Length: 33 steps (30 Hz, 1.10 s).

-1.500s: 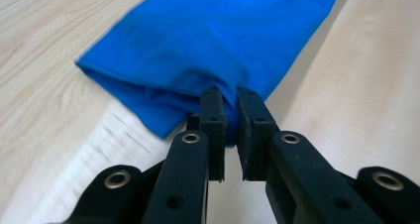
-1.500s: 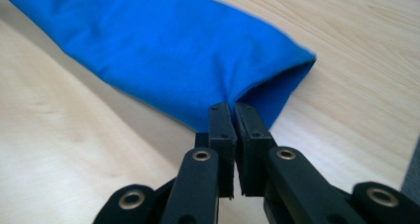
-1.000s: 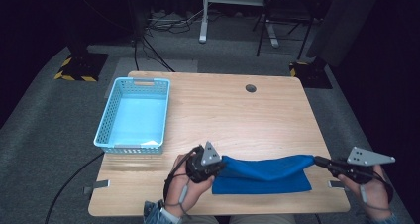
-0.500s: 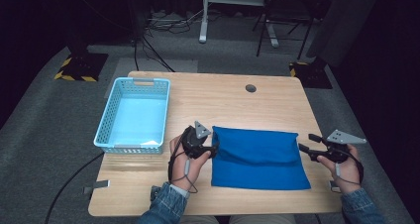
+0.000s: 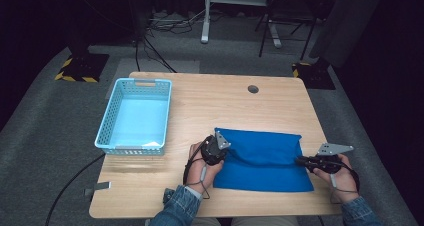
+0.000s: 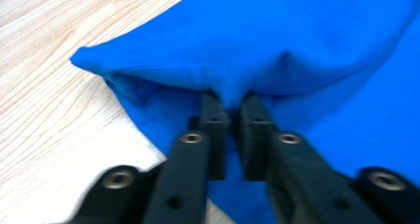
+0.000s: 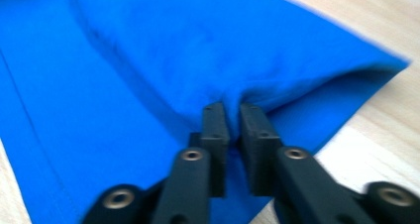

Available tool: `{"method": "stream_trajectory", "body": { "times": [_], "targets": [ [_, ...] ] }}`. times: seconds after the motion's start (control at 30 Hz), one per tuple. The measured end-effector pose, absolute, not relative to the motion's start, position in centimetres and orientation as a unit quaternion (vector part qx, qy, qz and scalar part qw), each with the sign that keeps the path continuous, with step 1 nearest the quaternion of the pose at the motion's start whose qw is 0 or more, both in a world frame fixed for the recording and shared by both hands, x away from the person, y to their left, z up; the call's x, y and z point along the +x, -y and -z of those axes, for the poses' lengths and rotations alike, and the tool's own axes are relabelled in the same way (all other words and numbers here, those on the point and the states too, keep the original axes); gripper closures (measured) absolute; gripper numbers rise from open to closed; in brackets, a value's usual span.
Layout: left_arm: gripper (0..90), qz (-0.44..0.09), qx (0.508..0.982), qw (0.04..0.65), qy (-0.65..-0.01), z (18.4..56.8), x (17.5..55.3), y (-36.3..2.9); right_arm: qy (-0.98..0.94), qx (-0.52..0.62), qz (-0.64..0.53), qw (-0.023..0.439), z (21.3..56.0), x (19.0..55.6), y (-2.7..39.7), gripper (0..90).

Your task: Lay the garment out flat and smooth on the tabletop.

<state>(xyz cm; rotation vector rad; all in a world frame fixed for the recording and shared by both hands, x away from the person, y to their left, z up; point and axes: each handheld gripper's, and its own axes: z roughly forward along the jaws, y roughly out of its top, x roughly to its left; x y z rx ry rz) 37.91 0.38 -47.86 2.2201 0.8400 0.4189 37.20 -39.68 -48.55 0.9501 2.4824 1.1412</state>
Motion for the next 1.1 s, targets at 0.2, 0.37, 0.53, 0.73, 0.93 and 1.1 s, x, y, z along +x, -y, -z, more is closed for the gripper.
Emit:
{"method": "stream_trajectory", "body": {
  "times": [0.2,0.37,0.53,0.73,0.93,1.1],
  "targets": [
    [86.6,-0.180,0.868,0.358,-0.293,46.3,35.8,-0.2,-0.851,0.308,-0.397,0.149,46.5,35.6,40.0,85.8],
    [86.2,-0.181,0.859,0.385,-0.284,44.5,33.6,-0.9,-0.849,0.292,-0.412,0.156,44.6,33.4,40.4,85.8],
    [86.3,-0.177,0.859,0.399,-0.268,43.4,31.7,-1.2,-0.847,0.276,-0.426,0.155,42.9,31.3,40.9,85.8],
    [87.5,-0.140,0.849,0.443,-0.252,42.7,31.9,-1.1,-0.870,0.240,-0.416,0.109,41.7,30.8,40.5,86.1],
    [55.9,-0.258,0.708,0.456,-0.473,42.5,39.0,-2.3,-0.725,0.365,-0.536,0.232,41.1,36.3,41.1,49.1],
    [33.5,-0.285,0.734,0.446,-0.425,42.9,37.5,-1.6,-0.728,0.367,-0.527,0.240,43.2,36.7,39.5,43.9]
  ]
}}
